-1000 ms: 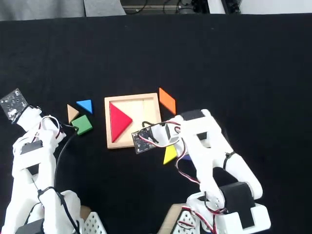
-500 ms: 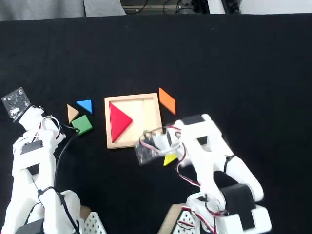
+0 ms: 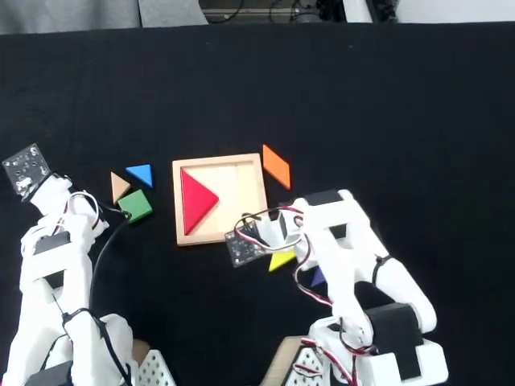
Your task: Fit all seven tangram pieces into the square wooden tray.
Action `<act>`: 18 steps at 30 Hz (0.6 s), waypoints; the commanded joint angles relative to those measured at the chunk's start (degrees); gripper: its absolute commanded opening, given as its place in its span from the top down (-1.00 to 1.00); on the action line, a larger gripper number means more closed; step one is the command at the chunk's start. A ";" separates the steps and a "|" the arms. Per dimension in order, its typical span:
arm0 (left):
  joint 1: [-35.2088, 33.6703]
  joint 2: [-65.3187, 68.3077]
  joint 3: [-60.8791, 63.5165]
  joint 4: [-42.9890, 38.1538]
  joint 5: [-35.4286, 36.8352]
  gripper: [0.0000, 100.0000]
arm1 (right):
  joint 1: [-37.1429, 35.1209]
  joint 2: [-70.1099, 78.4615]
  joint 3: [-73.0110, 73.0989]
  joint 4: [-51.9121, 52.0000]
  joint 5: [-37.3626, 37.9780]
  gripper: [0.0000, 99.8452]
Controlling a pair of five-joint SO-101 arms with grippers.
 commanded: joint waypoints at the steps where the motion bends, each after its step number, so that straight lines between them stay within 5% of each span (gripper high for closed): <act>1: 0.84 -0.44 -3.65 -0.88 -0.18 0.93 | 0.09 -1.01 -0.40 -0.70 2.29 0.22; 9: 0.84 -0.44 -3.47 -0.88 -0.18 0.93 | -1.85 -0.92 -0.31 0.79 2.20 0.54; 18: 0.84 -0.44 -3.56 -0.88 -0.18 0.93 | -1.76 -0.92 -0.31 0.53 2.02 0.46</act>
